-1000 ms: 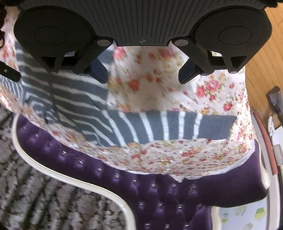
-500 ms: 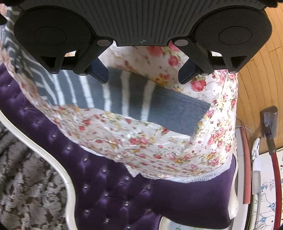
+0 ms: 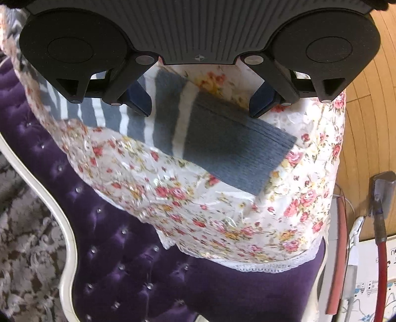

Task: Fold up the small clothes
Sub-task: 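Move the left tool to the cardigan sleeve cuff nearest it, then grasp the sleeve cuff with the left tool and fold it across the body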

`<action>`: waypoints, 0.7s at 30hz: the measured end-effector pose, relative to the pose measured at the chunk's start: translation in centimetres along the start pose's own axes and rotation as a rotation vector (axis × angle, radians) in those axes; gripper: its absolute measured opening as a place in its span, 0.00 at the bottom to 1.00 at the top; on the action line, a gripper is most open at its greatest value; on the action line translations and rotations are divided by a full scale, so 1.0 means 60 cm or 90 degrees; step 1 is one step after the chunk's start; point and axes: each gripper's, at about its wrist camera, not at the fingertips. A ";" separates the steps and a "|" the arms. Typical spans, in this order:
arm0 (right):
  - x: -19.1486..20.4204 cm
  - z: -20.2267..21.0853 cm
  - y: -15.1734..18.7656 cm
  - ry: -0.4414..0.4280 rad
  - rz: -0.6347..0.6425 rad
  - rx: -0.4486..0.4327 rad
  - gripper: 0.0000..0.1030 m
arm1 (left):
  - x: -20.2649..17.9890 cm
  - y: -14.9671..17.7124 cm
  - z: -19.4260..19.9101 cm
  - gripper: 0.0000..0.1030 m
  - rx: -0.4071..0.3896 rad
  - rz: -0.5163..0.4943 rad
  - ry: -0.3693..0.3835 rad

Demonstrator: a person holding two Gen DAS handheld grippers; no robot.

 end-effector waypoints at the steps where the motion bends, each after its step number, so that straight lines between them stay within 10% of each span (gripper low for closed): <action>1: 0.001 -0.001 0.000 -0.004 -0.001 0.002 0.99 | 0.004 -0.002 -0.001 0.83 -0.004 0.001 -0.005; 11: 0.008 -0.008 0.004 -0.012 0.004 0.012 0.99 | 0.014 -0.019 -0.020 0.82 -0.032 0.010 0.008; 21: 0.011 -0.007 0.004 -0.018 0.006 0.013 0.99 | 0.026 -0.024 -0.025 0.59 -0.037 0.040 0.030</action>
Point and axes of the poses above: each gripper's, at about its wrist camera, not at the fingertips, and z roughly against the way its jaws point, x to its left, y to its underside, and after that the axes turned 4 degrees about y, right-handed
